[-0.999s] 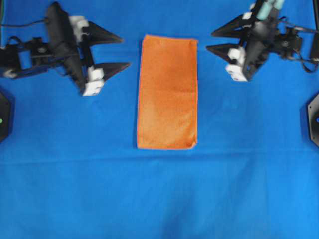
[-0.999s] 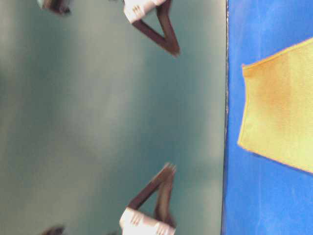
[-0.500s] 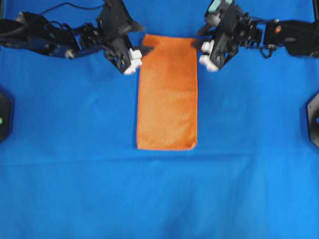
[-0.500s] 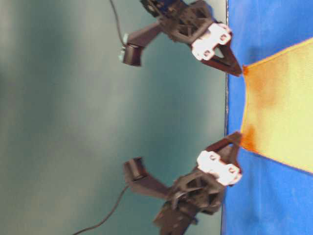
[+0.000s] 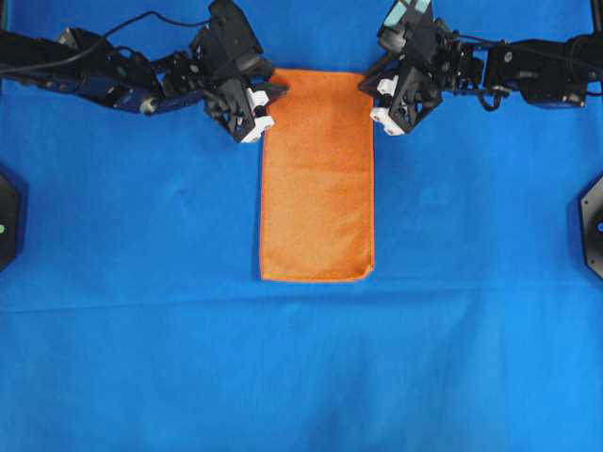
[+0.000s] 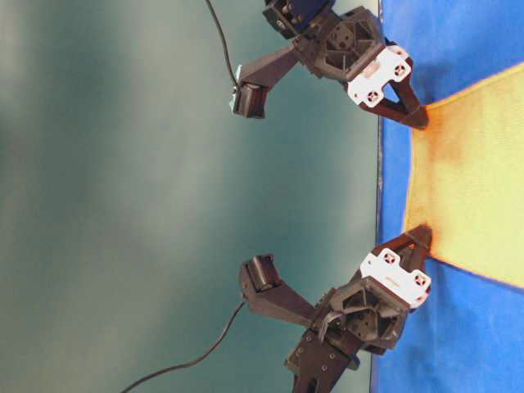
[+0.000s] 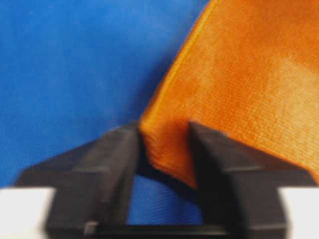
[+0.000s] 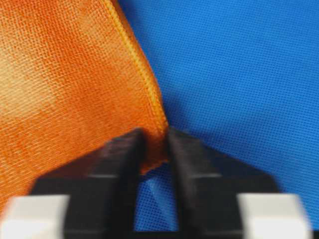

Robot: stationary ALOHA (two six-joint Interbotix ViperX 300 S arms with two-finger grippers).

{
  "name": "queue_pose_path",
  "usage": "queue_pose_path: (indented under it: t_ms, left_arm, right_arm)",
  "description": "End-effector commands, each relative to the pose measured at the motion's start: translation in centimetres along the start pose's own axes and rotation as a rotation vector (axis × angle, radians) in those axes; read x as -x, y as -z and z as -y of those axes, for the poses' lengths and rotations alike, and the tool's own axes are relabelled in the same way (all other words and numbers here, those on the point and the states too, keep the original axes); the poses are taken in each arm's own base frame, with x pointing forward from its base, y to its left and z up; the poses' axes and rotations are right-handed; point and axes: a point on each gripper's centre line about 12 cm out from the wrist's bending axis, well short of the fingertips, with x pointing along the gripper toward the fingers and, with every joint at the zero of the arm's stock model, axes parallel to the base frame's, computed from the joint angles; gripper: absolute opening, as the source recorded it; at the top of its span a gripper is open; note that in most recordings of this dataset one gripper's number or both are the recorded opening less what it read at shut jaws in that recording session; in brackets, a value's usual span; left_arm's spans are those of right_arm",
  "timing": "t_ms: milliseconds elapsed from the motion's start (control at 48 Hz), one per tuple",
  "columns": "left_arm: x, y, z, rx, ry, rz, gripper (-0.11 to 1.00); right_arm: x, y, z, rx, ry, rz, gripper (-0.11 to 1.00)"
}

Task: Fold the orange towel.
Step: 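Move both grippers to the far corners of the vertical strip, then grasp the strip's two far corners with both grippers, then fold the far end down onto the near end with both grippers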

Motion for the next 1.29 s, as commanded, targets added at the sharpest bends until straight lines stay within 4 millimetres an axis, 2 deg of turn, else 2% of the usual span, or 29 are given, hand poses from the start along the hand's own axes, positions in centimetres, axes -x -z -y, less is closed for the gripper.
queue_pose_path:
  t_ms: [0, 42, 125, 500, 645, 833, 978, 1270]
  left_arm:
    - [0.2, -0.9, -0.1, -0.006, 0.000, 0.029, 0.22]
    - [0.2, -0.8, -0.1, -0.006, 0.000, 0.028, 0.13]
    - [0.2, -0.7, -0.1, -0.006, 0.000, 0.026, 0.03]
    - [0.5, -0.9, -0.1, -0.019, -0.001, 0.029, 0.03]
    - [1.3, -2.4, -0.2, -0.066, -0.005, 0.066, 0.03]
    - [2.2, -4.2, -2.0, -0.076, -0.046, 0.110, 0.03]
    - [2.3, -4.2, -2.8, -0.068, -0.060, 0.100, 0.03]
    - [3.0, -4.9, -2.6, -0.087, -0.058, 0.111, 0.02]
  right_arm:
    - [0.1, -1.0, 0.0, 0.006, -0.005, 0.035, 0.16]
    - [0.0, -1.0, 0.0, 0.004, -0.008, 0.039, 0.05]
    - [-0.1, -0.9, -0.1, 0.005, -0.014, 0.045, 0.03]
    - [-0.1, -1.1, -0.2, -0.015, -0.019, 0.059, 0.03]
    - [0.5, -1.8, -0.1, -0.007, -0.012, 0.074, 0.03]
    - [1.6, -3.1, 1.0, -0.008, 0.019, 0.102, 0.03]
    - [1.8, -3.7, 1.8, -0.012, 0.041, 0.107, 0.03]
    - [2.2, -4.7, 1.7, -0.010, 0.042, 0.133, 0.03]
